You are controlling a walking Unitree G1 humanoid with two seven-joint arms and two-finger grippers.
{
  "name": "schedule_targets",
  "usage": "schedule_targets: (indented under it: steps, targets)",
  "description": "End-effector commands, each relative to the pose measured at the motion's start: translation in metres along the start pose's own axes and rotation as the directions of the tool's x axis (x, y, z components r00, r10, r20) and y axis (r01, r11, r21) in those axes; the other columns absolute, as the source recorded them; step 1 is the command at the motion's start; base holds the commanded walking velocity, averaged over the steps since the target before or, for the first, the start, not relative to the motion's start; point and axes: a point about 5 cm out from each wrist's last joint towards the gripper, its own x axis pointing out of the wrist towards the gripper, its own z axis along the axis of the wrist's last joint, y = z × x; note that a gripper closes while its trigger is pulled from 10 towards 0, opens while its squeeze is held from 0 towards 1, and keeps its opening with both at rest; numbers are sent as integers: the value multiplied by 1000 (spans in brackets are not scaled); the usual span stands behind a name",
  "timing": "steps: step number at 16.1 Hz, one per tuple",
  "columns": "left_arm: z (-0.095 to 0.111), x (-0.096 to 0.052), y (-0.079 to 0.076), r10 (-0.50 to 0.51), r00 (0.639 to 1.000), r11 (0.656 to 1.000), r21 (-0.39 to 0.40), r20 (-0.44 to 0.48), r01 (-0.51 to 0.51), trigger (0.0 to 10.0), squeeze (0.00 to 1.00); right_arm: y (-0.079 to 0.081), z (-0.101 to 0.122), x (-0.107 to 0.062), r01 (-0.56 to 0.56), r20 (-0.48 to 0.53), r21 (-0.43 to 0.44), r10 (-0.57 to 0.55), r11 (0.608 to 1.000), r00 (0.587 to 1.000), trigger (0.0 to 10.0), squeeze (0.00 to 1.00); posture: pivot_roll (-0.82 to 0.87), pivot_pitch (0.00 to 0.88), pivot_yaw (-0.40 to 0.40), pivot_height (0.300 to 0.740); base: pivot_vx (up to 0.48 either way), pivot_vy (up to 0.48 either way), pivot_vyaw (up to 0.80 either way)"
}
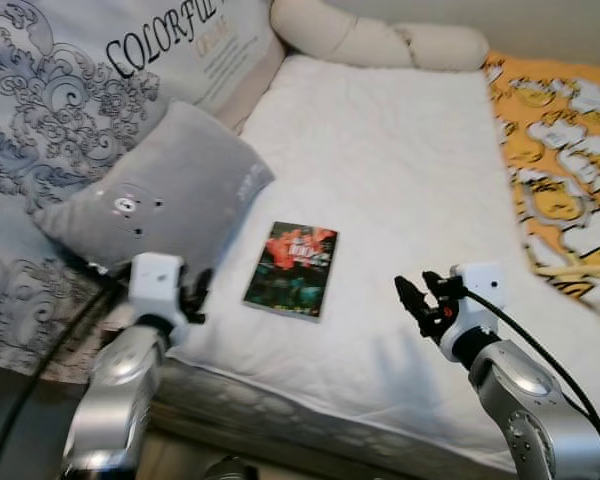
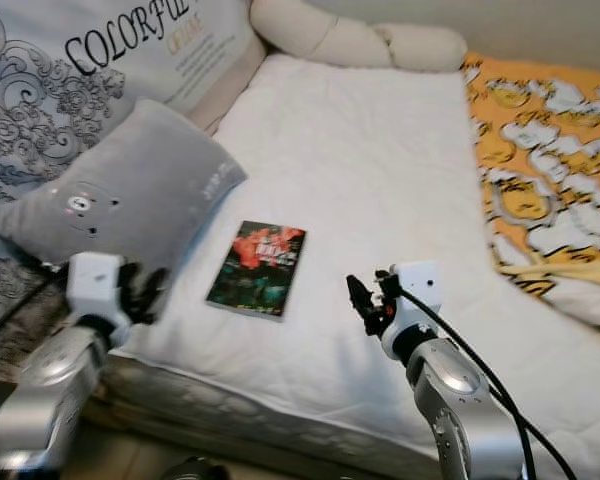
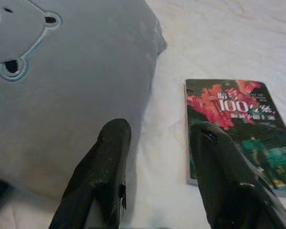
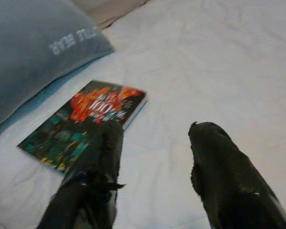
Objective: Clean up the room
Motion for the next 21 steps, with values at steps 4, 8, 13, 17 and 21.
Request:
schedule_targets:
  steps: [4, 8, 13, 17, 21]
  targets:
    - [13, 2, -14, -10, 1000, 1000, 6, 14, 10, 10000, 0, -4, -3, 7, 44, 7, -23, -44, 999, 999, 10000, 643, 4, 0, 5, 740, 0, -480, 0]
    - [15, 4, -15, -7, 1000, 1000, 8, 3, 7, 10000, 0, -4, -5, 10, 55, 7, -25, -55, 998, 998, 10000, 0, -4, 0, 13, 740, 0, -480, 0]
    - [20, 9, -12, -15, 1000, 998, 54, 15, 15, 10000, 0, -5, -6, 9, 71, 8, -5, -71, 997, 997, 10000, 0, -9, 0, 18, 740, 0, -480, 0]
    - [20, 11, -12, -18, 1000, 998, 64, 19, 17, 10000, 0, -9, -8, 8, 104, 11, 15, -105, 994, 994, 10000, 0, -16, 0, 25, 740, 0, -480, 0]
    - [21, 11, -14, -20, 999, 999, 43, 36, 18, 10000, 0, -10, -8, 8, 98, 13, 10, -98, 995, 995, 10000, 0, -12, 0, 19, 740, 0, -480, 0]
